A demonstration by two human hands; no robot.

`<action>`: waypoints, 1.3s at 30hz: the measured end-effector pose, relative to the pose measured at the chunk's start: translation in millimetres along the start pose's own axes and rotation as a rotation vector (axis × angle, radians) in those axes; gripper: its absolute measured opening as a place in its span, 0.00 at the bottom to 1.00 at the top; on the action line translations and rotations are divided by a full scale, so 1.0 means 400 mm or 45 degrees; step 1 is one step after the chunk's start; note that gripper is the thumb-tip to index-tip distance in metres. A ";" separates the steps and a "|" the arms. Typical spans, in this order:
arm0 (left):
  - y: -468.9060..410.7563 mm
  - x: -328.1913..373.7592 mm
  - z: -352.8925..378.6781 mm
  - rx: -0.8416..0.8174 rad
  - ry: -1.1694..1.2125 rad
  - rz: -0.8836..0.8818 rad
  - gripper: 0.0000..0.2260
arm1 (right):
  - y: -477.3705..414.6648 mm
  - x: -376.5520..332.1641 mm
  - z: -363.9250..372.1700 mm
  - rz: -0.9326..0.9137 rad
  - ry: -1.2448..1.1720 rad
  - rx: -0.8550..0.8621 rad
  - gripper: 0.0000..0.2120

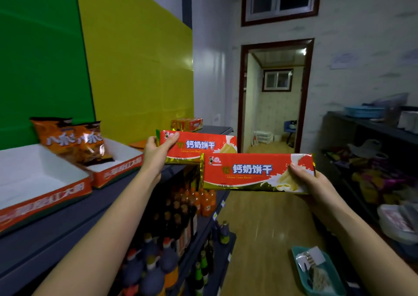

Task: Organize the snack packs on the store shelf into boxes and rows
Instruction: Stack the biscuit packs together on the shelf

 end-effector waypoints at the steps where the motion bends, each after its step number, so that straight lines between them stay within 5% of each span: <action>1: -0.044 -0.024 0.027 0.000 0.004 -0.005 0.17 | -0.052 0.001 -0.013 0.000 0.012 0.000 0.19; 6: -0.243 -0.136 0.159 -0.009 -0.007 -0.009 0.22 | -0.284 0.017 -0.069 -0.033 0.028 0.025 0.34; 10: -0.374 -0.228 0.252 0.004 -0.004 -0.012 0.20 | -0.452 0.048 -0.129 -0.006 -0.035 0.000 0.21; 24: -0.727 -0.536 0.539 0.231 -0.098 0.072 0.17 | -1.108 0.193 -0.306 0.006 -0.173 -0.257 0.15; 32: -0.876 -0.645 0.617 0.441 -0.092 0.156 0.22 | -1.446 0.268 -0.327 -0.011 -0.208 -0.471 0.33; 39: -1.020 -0.714 0.630 0.542 -0.231 0.211 0.25 | -1.686 0.330 -0.268 -0.025 -0.228 -0.669 0.39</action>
Point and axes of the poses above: each hand's wrist, its own y-axis away from the middle knuckle, its own z-axis out of the palm, x = y × z, the point moved 1 cm from there along -y, towards the middle knuckle, and after that the axes turned 9 degrees about y, right-handed, at the moved point
